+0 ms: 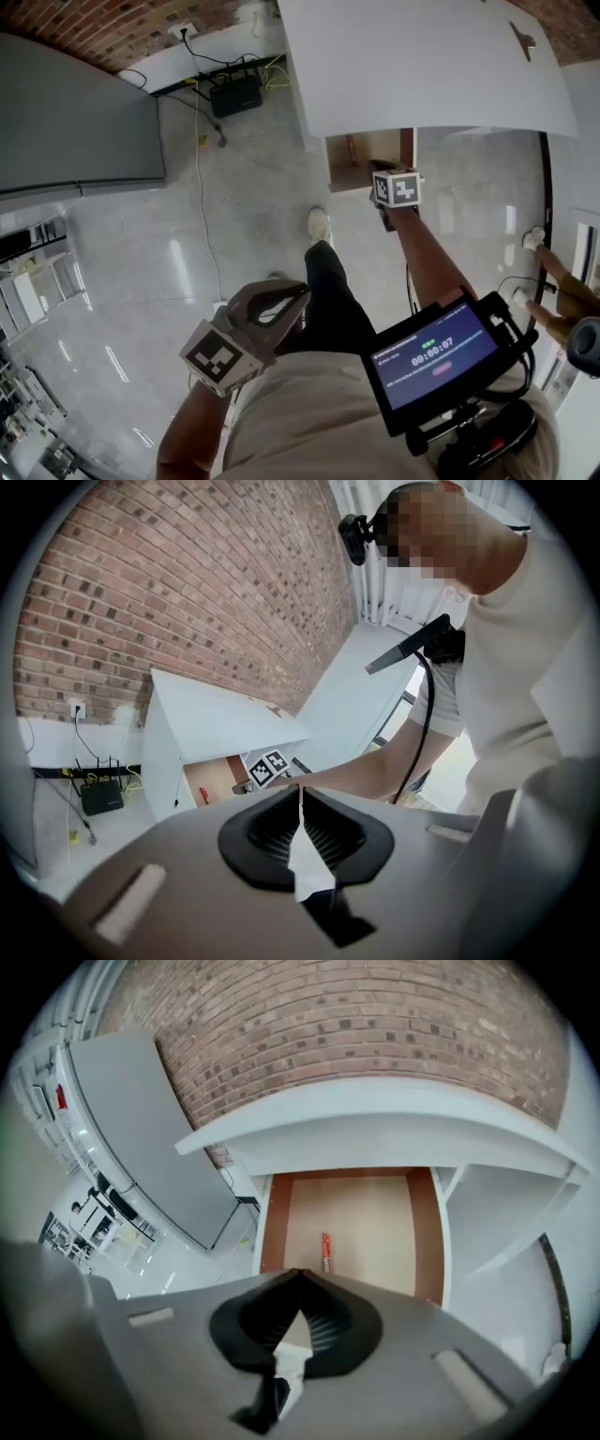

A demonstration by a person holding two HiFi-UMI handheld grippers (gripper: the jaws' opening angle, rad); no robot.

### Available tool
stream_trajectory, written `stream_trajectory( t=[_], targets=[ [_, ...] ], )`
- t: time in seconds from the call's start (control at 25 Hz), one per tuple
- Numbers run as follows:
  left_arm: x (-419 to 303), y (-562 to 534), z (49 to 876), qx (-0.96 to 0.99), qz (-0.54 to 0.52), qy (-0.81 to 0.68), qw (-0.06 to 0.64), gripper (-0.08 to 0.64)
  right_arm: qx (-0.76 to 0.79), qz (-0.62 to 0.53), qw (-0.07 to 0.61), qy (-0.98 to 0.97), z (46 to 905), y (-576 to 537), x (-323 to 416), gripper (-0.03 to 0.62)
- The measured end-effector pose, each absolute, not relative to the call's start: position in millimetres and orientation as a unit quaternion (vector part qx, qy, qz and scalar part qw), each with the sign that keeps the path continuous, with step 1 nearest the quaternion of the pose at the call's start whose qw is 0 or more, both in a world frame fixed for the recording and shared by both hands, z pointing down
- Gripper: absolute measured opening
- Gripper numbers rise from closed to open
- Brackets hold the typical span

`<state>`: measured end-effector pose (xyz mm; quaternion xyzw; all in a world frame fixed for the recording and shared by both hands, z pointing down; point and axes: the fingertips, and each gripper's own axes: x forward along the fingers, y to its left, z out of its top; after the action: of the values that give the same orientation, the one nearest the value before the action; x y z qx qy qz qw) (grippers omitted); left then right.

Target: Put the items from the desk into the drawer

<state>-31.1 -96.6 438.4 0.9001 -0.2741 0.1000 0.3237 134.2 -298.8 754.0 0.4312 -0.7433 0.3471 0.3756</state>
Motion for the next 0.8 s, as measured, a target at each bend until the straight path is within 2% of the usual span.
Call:
stream_trajectory(
  t=[0.56,0.8],
  targets=[
    [-63,13,372,0.92,0.086,-0.262,0.279,0.018,0.416,0.296,0.298,-0.807,555,-124,87,0.002],
    [-83,7,368,0.924,0.067,-0.267,0.264,0.017,0.384,0.253,0.277,-0.843,511,-103,47,0.002]
  ],
)
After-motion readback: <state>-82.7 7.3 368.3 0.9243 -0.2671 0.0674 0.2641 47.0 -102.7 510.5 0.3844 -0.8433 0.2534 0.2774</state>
